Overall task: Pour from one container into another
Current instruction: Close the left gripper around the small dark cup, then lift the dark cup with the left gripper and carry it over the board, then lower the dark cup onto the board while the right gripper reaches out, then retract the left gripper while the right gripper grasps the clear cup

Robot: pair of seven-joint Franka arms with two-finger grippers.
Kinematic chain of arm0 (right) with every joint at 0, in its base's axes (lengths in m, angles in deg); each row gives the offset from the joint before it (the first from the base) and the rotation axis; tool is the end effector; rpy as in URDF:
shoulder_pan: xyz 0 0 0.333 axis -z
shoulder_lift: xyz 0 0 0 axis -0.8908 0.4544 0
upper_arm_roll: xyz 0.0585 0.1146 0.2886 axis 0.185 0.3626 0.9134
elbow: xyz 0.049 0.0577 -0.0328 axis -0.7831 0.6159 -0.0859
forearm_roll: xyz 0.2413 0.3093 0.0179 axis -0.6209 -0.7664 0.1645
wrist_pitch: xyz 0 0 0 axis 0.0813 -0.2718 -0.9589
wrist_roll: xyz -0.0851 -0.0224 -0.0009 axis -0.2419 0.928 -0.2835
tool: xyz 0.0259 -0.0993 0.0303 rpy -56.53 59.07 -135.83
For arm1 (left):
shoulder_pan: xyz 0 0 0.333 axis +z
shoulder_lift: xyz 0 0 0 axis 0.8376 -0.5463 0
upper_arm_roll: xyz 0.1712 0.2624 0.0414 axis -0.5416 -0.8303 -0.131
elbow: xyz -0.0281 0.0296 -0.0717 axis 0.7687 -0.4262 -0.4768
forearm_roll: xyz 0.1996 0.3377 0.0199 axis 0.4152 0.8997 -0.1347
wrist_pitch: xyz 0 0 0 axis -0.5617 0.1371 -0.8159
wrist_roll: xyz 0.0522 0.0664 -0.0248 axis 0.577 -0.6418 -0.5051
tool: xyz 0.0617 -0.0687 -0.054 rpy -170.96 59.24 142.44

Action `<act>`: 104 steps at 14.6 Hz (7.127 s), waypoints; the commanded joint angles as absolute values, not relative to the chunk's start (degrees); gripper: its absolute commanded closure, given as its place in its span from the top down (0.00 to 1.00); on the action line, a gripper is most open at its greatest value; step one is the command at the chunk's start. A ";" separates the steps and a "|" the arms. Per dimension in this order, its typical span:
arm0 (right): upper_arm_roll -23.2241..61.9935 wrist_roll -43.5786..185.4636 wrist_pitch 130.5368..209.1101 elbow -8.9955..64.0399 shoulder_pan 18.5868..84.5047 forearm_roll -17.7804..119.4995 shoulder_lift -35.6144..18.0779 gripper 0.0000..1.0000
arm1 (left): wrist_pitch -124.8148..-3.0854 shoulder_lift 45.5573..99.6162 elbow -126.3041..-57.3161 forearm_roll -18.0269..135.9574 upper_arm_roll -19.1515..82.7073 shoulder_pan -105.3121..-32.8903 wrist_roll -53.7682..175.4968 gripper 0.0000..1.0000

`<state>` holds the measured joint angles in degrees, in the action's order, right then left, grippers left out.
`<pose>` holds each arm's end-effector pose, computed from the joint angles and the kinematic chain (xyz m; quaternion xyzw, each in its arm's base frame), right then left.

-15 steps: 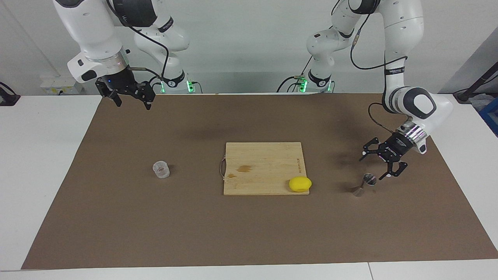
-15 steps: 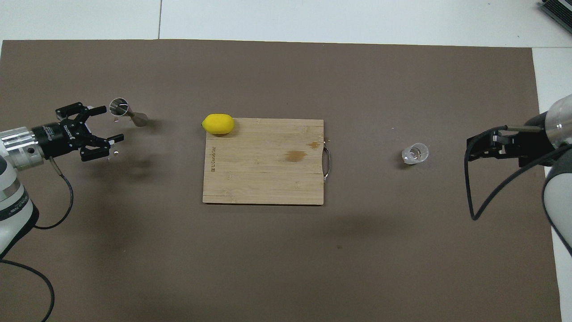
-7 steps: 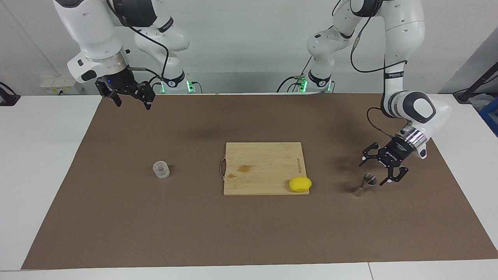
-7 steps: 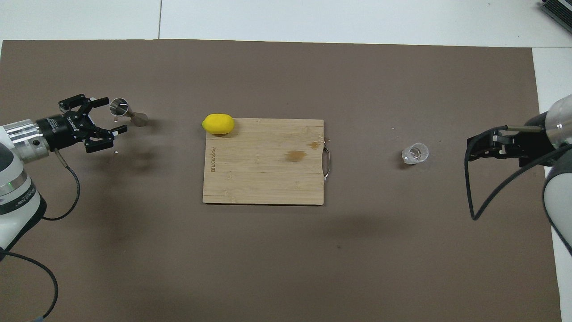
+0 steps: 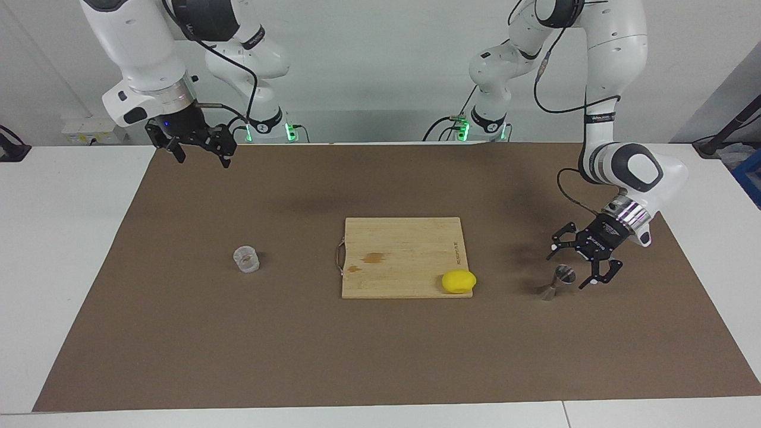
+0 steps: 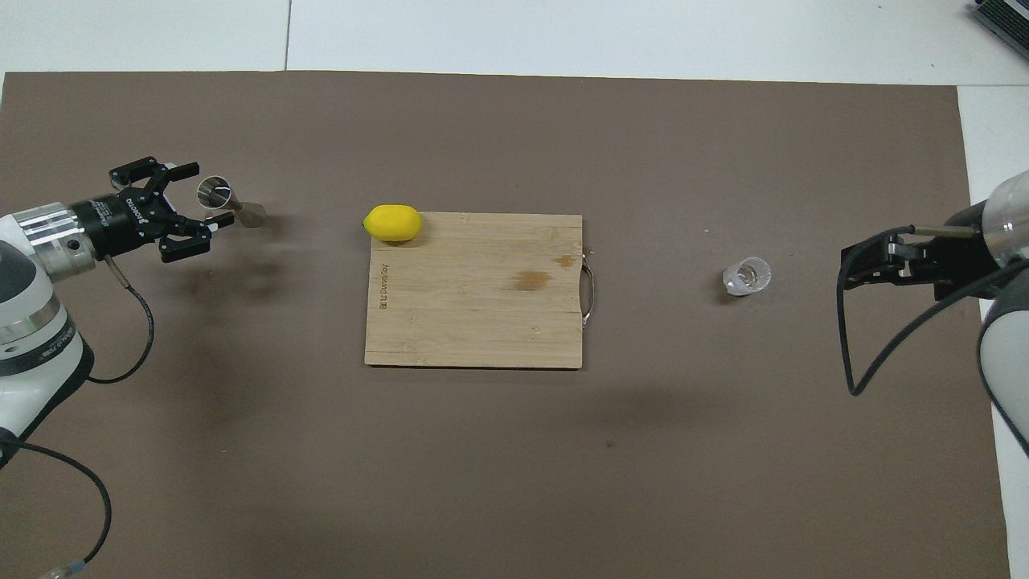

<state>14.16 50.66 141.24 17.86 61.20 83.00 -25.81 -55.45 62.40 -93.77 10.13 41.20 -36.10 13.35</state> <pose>0.5399 0.0326 0.6083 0.9967 -0.0737 -0.0272 0.0181 0.6231 0.0733 0.3220 0.4028 0.7737 -0.2404 0.4258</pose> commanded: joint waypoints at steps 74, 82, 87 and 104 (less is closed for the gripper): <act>14.12 8.64 158.82 18.43 69.03 70.65 -9.89 0.97 | -82.20 68.48 -93.34 3.31 51.69 -72.54 1.69 1.00; 14.12 7.57 168.24 23.35 73.86 58.08 -0.92 0.97 | -73.31 72.80 -92.22 28.70 51.16 -57.17 1.69 1.00; 14.12 7.75 167.72 27.39 74.31 52.72 -0.38 0.98 | -69.55 72.98 -89.23 51.71 51.07 -50.75 2.04 1.00; 14.21 12.41 169.82 35.22 73.52 42.69 -1.96 0.85 | -39.92 79.92 -87.29 80.75 48.81 -39.82 55.62 1.00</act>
<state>13.95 10.84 168.40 32.86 73.53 44.34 -0.04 -42.48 77.99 -86.30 77.57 50.77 -37.54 49.34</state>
